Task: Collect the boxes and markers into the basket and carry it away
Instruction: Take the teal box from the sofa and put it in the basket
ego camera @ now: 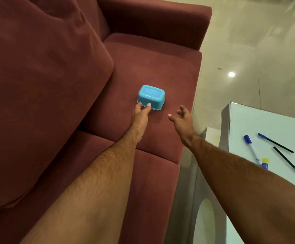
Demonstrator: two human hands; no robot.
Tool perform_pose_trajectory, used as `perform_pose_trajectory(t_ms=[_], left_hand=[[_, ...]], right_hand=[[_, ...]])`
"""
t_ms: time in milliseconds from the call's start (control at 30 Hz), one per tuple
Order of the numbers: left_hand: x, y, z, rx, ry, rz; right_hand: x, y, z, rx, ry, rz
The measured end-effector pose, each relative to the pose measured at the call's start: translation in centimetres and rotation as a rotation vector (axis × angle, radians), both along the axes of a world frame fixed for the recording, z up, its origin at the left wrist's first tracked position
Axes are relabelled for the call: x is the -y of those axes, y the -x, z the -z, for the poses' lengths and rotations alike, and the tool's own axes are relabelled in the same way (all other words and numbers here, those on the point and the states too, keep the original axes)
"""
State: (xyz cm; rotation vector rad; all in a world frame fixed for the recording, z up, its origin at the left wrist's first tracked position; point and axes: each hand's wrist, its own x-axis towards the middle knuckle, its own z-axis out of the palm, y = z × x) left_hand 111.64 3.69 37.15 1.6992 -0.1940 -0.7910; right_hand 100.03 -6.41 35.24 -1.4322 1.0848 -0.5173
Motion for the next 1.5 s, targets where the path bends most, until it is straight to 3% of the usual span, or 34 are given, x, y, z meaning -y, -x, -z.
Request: perform_pose_trajectory(t_ms=[633, 1000, 1333, 1500], left_hand=[[6.0, -8.9, 4.7, 0.036, 0.004, -0.022], [7.4, -9.4, 6.4, 0.012, -0.028, 0.049], [5.7, -7.9, 7.3, 0.038, -0.105, -0.098], [4.4, -5.3, 6.2, 0.005, -0.053, -0.12]], right_hand=[[4.3, -7.6, 2.7, 0.049, -0.048, 0.035], [4.1, -9.9, 4.1, 0.087, -0.09, -0.034], [3.2, -8.3, 4.8, 0.11, -0.045, 0.065], [2.9, -5.5, 3.7, 0.13, -0.044, 0.077]])
